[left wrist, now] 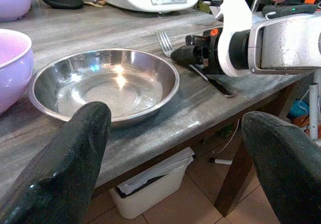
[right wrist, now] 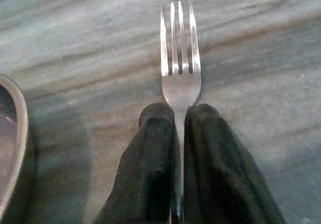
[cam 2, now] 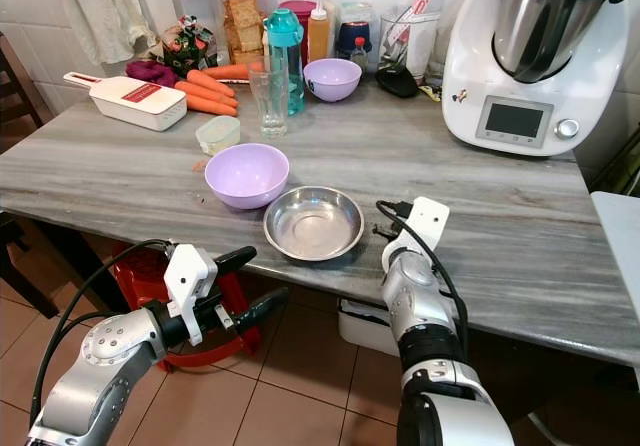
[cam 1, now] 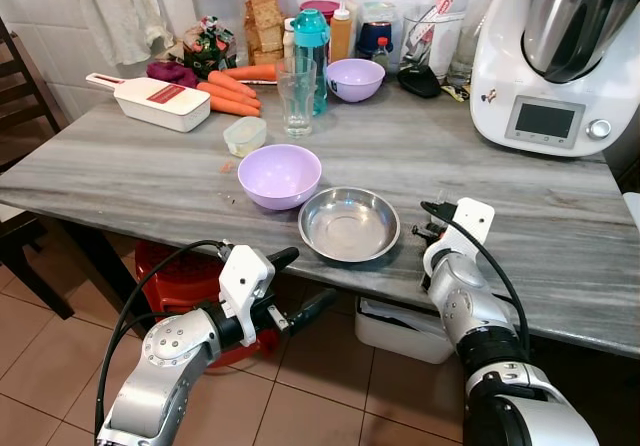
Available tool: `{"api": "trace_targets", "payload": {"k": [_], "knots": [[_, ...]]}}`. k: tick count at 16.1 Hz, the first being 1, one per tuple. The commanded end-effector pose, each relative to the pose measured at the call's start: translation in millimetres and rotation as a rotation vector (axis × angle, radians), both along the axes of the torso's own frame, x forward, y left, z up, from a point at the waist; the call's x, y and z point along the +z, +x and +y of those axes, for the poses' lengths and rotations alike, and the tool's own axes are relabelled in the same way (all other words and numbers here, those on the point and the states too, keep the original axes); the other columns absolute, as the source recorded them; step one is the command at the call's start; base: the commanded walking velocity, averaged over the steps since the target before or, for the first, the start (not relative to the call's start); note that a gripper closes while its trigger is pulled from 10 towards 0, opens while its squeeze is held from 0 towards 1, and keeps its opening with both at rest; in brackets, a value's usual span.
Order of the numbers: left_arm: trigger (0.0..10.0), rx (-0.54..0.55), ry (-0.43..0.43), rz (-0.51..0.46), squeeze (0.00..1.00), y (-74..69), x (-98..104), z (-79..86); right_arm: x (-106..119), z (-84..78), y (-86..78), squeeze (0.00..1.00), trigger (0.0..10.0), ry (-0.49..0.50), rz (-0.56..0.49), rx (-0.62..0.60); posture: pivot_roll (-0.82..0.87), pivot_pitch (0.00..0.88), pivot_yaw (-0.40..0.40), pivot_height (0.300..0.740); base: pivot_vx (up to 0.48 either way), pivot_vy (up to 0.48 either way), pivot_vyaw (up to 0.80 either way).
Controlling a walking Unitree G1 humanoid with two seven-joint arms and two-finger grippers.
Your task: Setting the table
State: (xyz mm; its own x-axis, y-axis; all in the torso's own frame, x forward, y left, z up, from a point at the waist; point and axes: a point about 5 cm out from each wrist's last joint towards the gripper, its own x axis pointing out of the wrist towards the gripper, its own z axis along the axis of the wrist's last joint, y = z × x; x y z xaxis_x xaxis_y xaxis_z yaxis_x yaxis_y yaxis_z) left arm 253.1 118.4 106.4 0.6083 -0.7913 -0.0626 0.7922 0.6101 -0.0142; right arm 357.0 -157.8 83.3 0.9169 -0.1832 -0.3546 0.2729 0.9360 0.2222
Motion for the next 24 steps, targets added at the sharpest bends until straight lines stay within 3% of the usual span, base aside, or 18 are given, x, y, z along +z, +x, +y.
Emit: {"api": "trace_targets", "payload": {"k": [1, 4, 10, 14, 19, 21, 24], "knots": [[10.0, -0.024, 0.015, -0.008, 0.0, -1.4, 0.2, -0.8, 3.0, 1.4, 3.2, 1.0, 10.0, 0.006, -0.009, 0.007, -0.06, 0.011, 0.008, 0.74, 0.0, 0.0, 0.0], [10.0, -0.032, 0.016, -0.009, 0.0, -0.9, -0.5, -1.4, 1.8, 0.2, 2.8, 1.0, 10.0, 0.007, -0.016, 0.011, -0.06, 0.006, 0.005, 0.74, 0.0, 0.0, 0.0], [10.0, 0.027, 0.006, -0.035, 0.0, 5.7, -0.7, 1.7, 21.3, -2.8, 2.4, 1.0, 10.0, -0.022, -0.135, 0.026, -0.06, 0.0, 0.008, 0.74, 0.0, 0.0, 0.0], [10.0, 0.051, -0.001, -0.046, 0.0, 10.1, -1.0, 1.6, 32.0, -11.4, -9.1, 1.0, 10.0, -0.105, -0.218, 0.056, -0.08, 0.0, 0.008, 0.74, 0.0, 0.0, 0.0], [10.0, 0.088, -0.033, -0.063, 0.0, 16.3, 4.9, -3.1, 30.8, -42.5, -27.4, 1.0, 10.0, -0.185, -0.169, -0.091, -0.09, 0.0, 0.006, 0.74, 0.0, 0.0, 0.0], [10.0, 0.091, -0.036, -0.062, 0.0, 17.2, 5.4, -3.4, 28.3, -52.4, -31.7, 1.0, 10.0, -0.221, -0.102, -0.126, -0.09, 0.0, 0.008, 0.74, 0.0, 0.0, 0.0], [10.0, 0.088, -0.036, -0.059, 0.0, 17.5, 5.0, -4.4, 23.5, -55.2, -30.2, 1.0, 10.0, -0.21, -0.031, -0.13, -0.09, 0.0, 0.008, 0.74, 0.0, 0.0, 0.0]]}}
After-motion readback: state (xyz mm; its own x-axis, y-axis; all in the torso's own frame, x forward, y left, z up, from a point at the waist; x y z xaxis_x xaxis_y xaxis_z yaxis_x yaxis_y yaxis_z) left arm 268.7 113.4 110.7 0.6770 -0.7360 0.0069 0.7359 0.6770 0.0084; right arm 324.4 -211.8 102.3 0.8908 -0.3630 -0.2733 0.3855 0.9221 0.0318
